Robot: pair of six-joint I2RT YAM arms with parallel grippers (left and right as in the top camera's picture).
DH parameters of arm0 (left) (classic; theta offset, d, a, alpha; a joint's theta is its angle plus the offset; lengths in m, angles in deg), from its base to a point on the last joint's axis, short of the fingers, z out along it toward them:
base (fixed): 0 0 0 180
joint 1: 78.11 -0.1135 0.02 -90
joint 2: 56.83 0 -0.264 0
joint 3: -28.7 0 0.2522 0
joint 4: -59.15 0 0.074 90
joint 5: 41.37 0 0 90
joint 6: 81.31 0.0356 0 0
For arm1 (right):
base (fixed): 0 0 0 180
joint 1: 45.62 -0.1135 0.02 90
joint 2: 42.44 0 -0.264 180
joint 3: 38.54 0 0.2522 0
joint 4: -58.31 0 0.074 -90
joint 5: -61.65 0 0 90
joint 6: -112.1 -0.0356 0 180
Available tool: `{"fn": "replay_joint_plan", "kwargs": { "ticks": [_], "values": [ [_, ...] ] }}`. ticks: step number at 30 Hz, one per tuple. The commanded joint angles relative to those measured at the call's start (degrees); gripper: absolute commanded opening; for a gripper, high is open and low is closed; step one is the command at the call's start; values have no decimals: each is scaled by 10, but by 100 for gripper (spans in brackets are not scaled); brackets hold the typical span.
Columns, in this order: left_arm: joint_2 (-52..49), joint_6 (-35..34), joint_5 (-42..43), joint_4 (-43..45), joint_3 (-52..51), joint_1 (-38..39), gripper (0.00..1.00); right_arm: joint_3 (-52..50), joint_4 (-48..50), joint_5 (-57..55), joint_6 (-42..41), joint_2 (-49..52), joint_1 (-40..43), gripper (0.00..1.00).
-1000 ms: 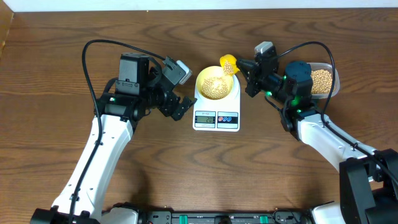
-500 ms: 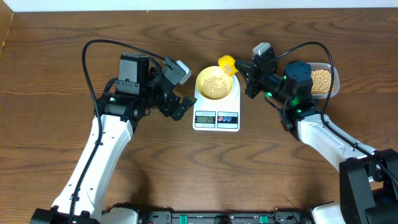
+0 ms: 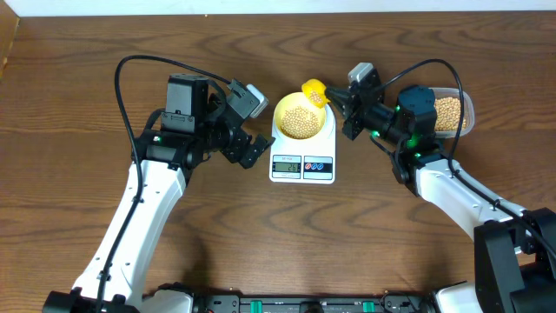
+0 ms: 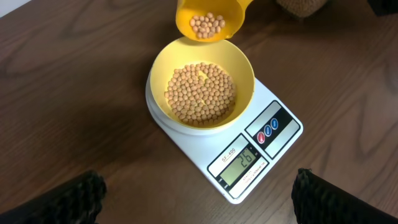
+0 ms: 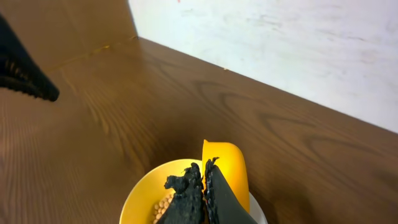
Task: Scoop item into bowl and weigh 50g on scale
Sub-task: 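Tip the scoop fully over the bowl to empty remaining beans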
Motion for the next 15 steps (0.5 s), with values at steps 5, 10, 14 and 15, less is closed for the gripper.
{"fn": "replay_joint_plan", "kwargs": {
  "ticks": [5, 10, 14, 15],
  "values": [
    [6, -3, 9, 0, -4, -1, 97, 0, 1, 21, 34, 4, -6, 1],
    [6, -3, 9, 0, -4, -1, 98, 0, 1, 26, 49, 4, -6, 1],
    [6, -3, 9, 0, -4, -1, 98, 0, 1, 30, 59, 4, -6, 1],
    [6, -3, 9, 0, -5, -1, 98, 0, 1, 30, 59, 4, -6, 1]
  ]
}}
